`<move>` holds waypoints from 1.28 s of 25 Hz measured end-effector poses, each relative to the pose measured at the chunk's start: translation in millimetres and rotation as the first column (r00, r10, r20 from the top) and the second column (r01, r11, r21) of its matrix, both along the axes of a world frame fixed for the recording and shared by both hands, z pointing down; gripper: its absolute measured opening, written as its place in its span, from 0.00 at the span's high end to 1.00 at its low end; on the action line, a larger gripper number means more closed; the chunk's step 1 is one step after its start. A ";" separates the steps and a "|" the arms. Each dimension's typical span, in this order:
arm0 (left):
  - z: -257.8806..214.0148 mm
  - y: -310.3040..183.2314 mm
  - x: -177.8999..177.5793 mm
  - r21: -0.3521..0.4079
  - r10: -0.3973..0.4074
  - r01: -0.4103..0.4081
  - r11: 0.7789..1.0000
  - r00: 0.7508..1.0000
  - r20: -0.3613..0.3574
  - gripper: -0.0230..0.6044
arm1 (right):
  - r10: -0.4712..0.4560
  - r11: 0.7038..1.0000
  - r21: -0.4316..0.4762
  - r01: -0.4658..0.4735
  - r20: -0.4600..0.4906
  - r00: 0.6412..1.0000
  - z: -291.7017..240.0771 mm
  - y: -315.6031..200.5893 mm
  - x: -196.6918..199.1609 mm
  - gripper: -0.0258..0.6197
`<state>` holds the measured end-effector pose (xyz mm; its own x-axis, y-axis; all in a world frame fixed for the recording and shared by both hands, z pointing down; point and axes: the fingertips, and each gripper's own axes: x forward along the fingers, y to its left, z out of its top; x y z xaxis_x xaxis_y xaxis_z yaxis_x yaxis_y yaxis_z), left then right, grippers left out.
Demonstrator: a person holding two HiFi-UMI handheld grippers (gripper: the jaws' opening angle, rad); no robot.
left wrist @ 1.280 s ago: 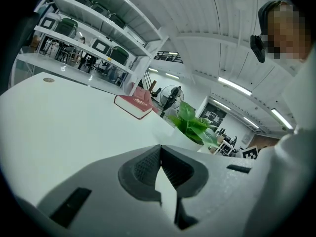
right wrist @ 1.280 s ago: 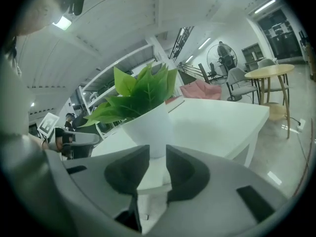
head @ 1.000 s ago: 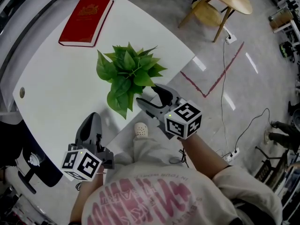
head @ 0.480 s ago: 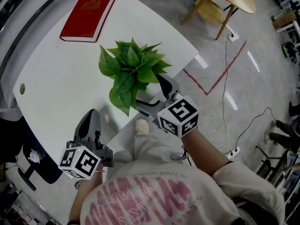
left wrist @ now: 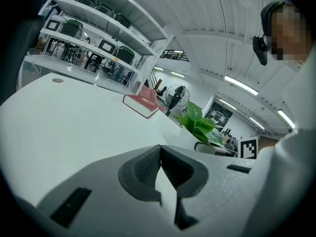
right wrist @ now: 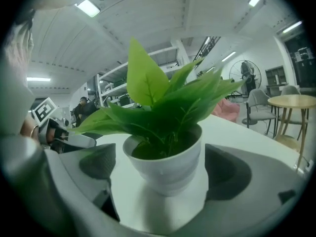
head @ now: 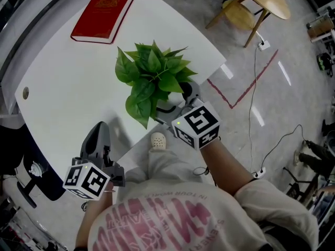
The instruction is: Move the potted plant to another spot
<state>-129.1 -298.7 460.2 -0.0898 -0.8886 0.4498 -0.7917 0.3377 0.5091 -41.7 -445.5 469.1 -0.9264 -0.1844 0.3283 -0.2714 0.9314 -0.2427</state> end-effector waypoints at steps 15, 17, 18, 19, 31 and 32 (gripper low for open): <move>6.8 22.2 -11.7 -0.022 -0.060 0.060 0.998 0.998 0.012 0.96 | -0.041 0.998 0.040 0.039 0.038 0.998 3.5 -10.2 -25.7 0.11; 7.2 24.2 -13.4 -0.018 -0.069 0.069 0.997 0.998 0.010 0.96 | -0.040 0.999 0.039 0.038 0.034 0.999 3.6 -10.1 -25.4 0.11; 7.3 24.5 -13.9 -0.015 -0.072 0.072 0.997 0.997 0.008 0.96 | -0.038 0.999 0.038 0.037 0.030 0.999 3.6 -10.0 -25.3 0.11; 7.3 24.4 -13.9 -0.012 -0.075 0.075 0.997 0.997 0.006 0.96 | -0.038 0.999 0.037 0.037 0.026 0.999 3.7 -10.0 -25.2 0.11; -5.4 8.3 -10.9 0.039 -0.074 0.074 0.996 0.997 0.008 0.96 | -0.019 0.999 0.036 0.019 -0.016 1.000 2.1 -12.0 -20.9 0.11; -7.9 6.0 -10.2 0.042 -0.074 0.073 0.996 0.997 0.008 0.96 | -0.019 0.999 0.032 0.020 -0.018 1.000 1.0 -12.5 -19.9 0.11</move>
<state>-139.3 -292.7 452.3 -0.1597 -0.8975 0.4112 -0.7702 0.3738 0.5169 -61.5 -458.0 470.0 -0.9241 -0.1772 0.3386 -0.2570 0.9438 -0.2076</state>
